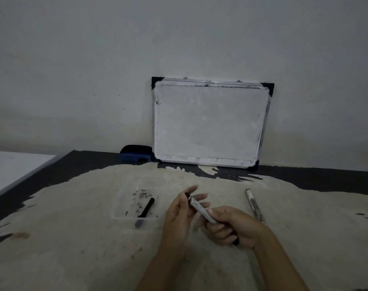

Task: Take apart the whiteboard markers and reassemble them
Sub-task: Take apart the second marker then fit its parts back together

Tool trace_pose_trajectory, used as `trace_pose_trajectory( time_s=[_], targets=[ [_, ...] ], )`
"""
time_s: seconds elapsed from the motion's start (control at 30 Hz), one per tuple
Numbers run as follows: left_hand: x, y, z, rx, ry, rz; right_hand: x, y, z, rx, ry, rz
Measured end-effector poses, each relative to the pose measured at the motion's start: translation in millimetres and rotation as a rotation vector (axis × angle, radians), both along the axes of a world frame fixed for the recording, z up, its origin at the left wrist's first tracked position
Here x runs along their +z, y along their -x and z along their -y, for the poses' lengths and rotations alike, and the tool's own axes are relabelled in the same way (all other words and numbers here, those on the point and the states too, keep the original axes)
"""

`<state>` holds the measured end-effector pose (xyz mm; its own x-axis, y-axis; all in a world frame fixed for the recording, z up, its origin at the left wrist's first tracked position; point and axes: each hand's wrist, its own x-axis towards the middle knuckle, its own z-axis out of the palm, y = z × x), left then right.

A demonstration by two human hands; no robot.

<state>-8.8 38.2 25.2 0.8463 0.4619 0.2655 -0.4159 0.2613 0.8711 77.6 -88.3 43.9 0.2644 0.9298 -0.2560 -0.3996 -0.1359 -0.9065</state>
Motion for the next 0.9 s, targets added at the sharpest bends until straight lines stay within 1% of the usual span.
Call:
trace_pose_trajectory(
  time_s=[0.07,0.23,0.33,0.4,0.47,0.53,0.6,0.63,0.7,0.73,0.8,0.87,0.9],
  targets=[
    [-1,0,2,0.04,-0.008,0.006,2,0,2,0.002,0.012,0.06],
    [0,1,5,0.159,0.043,-0.003,6,1,2,-0.032,0.057,0.303],
    [-2,2,10,0.285,-0.003,-0.052,12,3,5,-0.094,0.113,0.555],
    [-4,2,12,0.348,-0.018,-0.097,16,2,8,-0.197,0.162,0.713],
    [-4,1,11,0.401,0.014,-0.127,18,-4,13,-0.315,0.187,0.833],
    [0,1,9,0.446,-0.014,-0.143,20,-10,20,-0.475,0.266,0.953],
    [2,3,8,0.428,-0.11,-0.149,25,-14,27,-0.639,0.329,1.019],
    [2,3,9,0.381,-0.172,-0.158,29,-15,30,-0.682,0.35,1.042],
    [-1,3,12,0.242,-0.334,-0.19,36,-15,33,-0.68,0.428,1.13],
    [-3,3,13,0.176,-0.456,-0.215,38,-16,35,-0.653,0.495,1.186],
    [-7,3,15,0.083,-0.77,-0.252,42,-14,36,-0.6,0.618,1.262],
    [-12,2,16,0.048,-1.042,-0.255,44,-12,37,-0.585,0.666,1.266],
    [-13,2,15,0.037,-1.135,-0.268,45,-12,37,-0.578,0.683,1.273]
  ],
)
